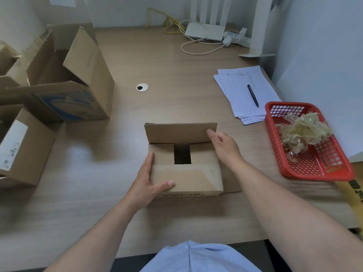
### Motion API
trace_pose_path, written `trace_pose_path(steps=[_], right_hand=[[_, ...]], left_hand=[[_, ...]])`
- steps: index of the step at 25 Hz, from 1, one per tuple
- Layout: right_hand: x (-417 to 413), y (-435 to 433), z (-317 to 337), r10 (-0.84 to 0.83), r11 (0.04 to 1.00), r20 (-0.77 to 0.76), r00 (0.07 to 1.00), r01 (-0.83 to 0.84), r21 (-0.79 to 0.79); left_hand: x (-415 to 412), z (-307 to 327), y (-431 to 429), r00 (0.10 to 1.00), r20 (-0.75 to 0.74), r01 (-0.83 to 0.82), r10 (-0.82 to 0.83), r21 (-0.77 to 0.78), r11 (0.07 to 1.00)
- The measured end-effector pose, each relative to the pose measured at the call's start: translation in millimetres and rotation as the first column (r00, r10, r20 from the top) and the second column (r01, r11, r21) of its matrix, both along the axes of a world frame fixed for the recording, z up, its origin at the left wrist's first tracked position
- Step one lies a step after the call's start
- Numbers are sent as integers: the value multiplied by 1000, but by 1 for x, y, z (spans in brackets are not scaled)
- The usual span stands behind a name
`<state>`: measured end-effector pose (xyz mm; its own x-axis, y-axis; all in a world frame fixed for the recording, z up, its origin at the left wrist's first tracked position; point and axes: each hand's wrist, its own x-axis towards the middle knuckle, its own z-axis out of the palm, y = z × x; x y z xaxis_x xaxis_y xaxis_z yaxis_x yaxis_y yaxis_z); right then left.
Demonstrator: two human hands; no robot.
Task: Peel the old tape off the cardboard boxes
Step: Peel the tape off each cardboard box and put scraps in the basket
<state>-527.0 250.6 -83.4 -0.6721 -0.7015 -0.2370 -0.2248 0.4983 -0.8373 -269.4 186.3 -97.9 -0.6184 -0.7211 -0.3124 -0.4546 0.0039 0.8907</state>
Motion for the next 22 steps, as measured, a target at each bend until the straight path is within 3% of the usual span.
trace_pose_path(steps=[4, 6, 8, 11, 14, 16, 18, 20, 22], right_hand=[[3, -5, -4, -32, 999, 13, 999, 32, 2], [6, -1, -7, -3, 998, 151, 989, 12, -57], [13, 1, -7, -49, 985, 389, 920, 109, -134], [19, -4, -1, -91, 955, 663, 743, 254, -154], [15, -5, 4, -136, 939, 714, 687, 320, -129], [14, -3, 7, -179, 928, 689, 702, 353, -119], [15, -1, 4, -217, 927, 640, 737, 362, -103], [17, -1, 0, -217, 921, 648, 730, 373, -112], [19, -1, 0, -212, 912, 668, 714, 390, -128]], left_hand=[[-1, 4, 0, 998, 53, -35, 36, -22, 999], [-3, 6, 3, 998, 51, -23, 26, -48, 999], [-6, 10, 2, 997, 55, -46, 46, -18, 999], [-14, 21, -8, 962, 2, -263, 275, 294, 919], [-19, 32, -17, 879, 27, -422, 476, 510, 749], [-18, 34, -16, 917, 7, -343, 398, 519, 783], [-9, 39, -13, 974, -71, -143, 213, 533, 834], [4, 40, -14, 995, -99, 54, 2, 559, 827], [12, 38, -6, 969, 50, 191, -242, 469, 862]])
